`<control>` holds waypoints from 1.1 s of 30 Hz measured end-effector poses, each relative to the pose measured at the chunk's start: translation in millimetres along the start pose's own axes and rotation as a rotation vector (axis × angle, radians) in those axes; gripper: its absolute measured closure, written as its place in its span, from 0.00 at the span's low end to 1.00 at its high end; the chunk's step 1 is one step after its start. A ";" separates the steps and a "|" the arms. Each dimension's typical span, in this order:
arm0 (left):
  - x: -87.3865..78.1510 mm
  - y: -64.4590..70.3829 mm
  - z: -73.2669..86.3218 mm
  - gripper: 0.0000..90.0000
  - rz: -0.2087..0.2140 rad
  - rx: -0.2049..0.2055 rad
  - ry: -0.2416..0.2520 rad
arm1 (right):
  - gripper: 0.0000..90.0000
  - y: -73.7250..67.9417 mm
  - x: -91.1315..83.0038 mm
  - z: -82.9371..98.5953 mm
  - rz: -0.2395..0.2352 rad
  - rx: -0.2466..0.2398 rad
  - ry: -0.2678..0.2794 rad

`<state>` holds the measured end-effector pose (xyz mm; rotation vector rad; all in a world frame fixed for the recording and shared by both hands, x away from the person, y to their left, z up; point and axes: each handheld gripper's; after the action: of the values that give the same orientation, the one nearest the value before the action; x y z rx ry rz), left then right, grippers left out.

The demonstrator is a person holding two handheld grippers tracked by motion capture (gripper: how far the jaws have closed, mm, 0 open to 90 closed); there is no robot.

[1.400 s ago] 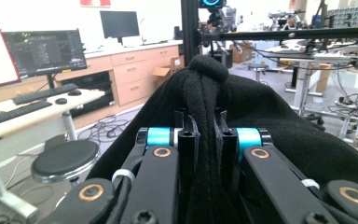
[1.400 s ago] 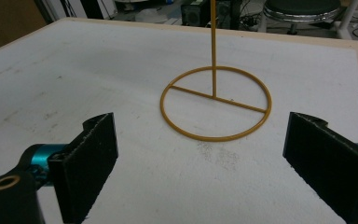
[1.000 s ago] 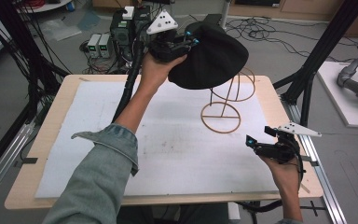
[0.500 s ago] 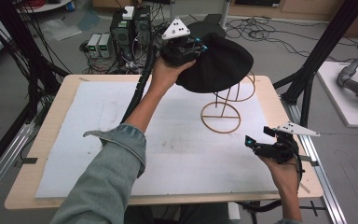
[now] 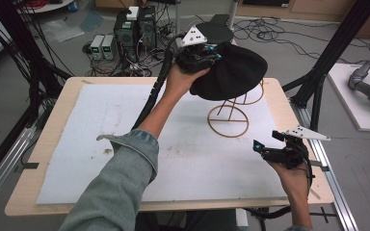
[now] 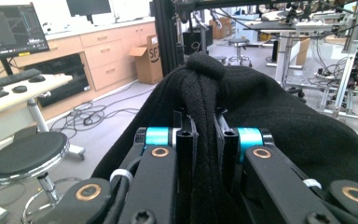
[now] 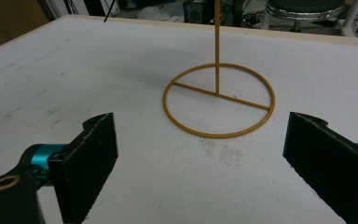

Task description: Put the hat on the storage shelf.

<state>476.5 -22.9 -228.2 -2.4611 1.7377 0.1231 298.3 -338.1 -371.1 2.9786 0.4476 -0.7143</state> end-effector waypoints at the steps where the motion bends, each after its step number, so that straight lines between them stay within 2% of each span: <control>1: 1.8 0.2 0.8 0.91 0.002 0.001 -0.003 | 0.11 0.0 0.3 -0.1 -0.001 -0.001 0.002; 11: 16.8 6.6 5.3 0.90 0.017 0.011 -0.027 | 0.11 0.2 0.5 0.2 -0.003 0.001 -0.001; 15: 23.5 11.9 6.7 0.90 0.025 0.039 -0.057 | 0.11 0.2 0.7 0.0 -0.002 -0.001 0.000; 19: 30.3 15.4 9.1 0.89 0.033 0.043 -0.070 | 0.11 0.1 0.8 0.4 -0.002 0.001 -0.002; 25: 35.0 17.9 11.2 0.86 0.023 0.047 -0.087 | 0.11 0.2 1.3 0.7 -0.002 0.002 -0.005; 33: 39.8 19.6 15.2 0.78 0.013 0.047 -0.127 | 0.11 0.6 1.4 0.4 -0.002 -0.002 -0.001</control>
<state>471.5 -64.2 -249.9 -2.3542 1.6846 0.2316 299.5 -338.4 -372.1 2.9760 0.4508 -0.7148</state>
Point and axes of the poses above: each handheld gripper's, and its own axes: x roughly forward along the jaws, z roughly out of its underside, y roughly to its right, and after that the axes turned 14 degrees about z, right-handed
